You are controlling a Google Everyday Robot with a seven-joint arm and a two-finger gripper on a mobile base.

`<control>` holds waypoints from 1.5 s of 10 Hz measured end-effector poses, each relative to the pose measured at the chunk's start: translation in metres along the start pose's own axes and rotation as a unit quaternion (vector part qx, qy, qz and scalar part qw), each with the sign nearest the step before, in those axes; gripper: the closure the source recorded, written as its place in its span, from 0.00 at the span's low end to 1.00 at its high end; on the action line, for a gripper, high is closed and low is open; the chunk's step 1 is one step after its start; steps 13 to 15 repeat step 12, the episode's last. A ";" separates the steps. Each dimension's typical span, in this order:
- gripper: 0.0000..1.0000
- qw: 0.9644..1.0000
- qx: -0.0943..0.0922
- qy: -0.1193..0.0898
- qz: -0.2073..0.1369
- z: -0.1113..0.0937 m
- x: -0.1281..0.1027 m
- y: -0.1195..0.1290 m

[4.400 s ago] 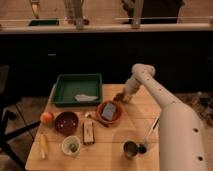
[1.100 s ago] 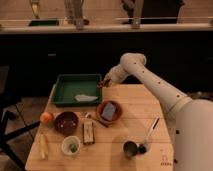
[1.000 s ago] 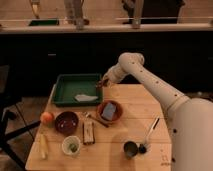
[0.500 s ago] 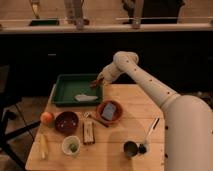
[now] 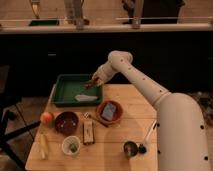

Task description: Place grapes in tray

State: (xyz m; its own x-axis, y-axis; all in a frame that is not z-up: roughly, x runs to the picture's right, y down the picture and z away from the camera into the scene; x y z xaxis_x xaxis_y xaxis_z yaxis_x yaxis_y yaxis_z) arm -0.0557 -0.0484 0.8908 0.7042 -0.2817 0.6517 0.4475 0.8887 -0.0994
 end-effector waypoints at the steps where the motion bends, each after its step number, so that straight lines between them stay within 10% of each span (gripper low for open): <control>1: 1.00 1.000 -0.001 -0.001 -0.002 0.005 -0.004 -0.001; 15: 1.00 1.000 -0.009 -0.012 -0.012 0.034 -0.022 -0.002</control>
